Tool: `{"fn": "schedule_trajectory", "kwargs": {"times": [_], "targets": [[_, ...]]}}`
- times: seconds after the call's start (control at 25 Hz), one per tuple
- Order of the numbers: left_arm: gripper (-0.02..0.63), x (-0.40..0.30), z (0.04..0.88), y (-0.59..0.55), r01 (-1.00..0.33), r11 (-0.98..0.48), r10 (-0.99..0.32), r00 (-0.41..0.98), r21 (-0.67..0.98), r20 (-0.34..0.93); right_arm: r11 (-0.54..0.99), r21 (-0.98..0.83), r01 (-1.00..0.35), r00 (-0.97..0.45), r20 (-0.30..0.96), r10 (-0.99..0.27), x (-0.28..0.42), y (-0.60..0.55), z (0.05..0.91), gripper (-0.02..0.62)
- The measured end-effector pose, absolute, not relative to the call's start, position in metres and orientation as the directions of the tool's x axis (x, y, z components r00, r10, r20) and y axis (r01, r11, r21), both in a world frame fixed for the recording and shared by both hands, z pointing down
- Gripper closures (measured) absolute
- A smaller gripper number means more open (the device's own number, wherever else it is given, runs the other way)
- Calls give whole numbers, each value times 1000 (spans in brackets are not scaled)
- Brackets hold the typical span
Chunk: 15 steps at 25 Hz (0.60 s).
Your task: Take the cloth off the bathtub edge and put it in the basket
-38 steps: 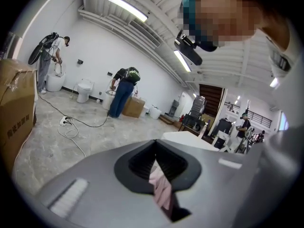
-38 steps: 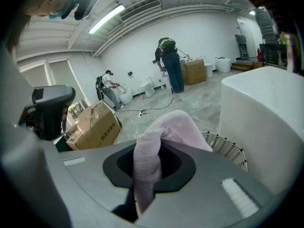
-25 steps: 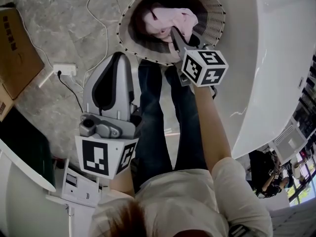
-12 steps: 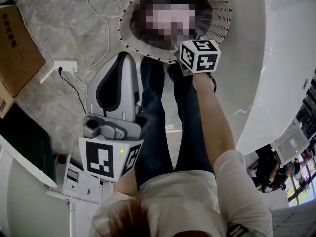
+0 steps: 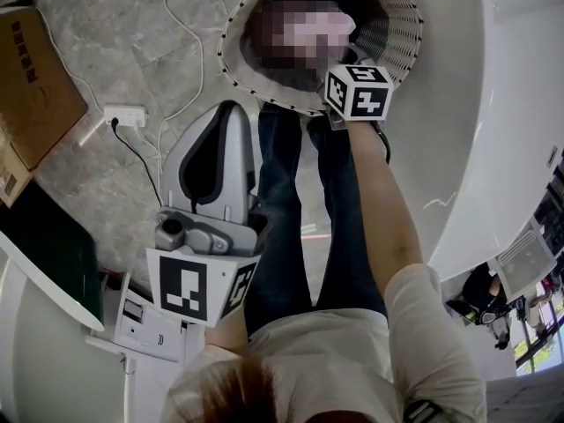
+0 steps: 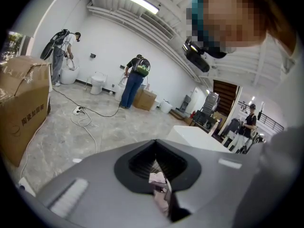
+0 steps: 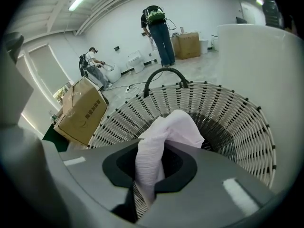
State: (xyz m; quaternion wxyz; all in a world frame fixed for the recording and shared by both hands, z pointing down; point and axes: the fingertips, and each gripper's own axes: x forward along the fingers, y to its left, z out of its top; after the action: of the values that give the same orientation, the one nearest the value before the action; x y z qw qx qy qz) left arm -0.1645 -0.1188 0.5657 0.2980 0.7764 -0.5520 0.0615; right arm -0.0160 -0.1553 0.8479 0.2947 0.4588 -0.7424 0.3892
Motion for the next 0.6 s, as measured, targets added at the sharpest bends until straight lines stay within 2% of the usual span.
{"fn": "schedule_trajectory", "kwargs": {"times": [0.28,0.48,0.6], "targets": [[558,-166,566,-121,-892,-210,-820,383,400,424,290,-325,-900,-428,782,-454,-22,-157,846,554],[558,-169,566,-122,-893,-206,-823,379,400,423,273,-350,-896,-439,793,-423,-25,-157,848,468],[558,-168,565,-124,-891,-210,-823,384,403,420,290,-331,-898,-432,792,-432,-24,-159,844,463]]}}
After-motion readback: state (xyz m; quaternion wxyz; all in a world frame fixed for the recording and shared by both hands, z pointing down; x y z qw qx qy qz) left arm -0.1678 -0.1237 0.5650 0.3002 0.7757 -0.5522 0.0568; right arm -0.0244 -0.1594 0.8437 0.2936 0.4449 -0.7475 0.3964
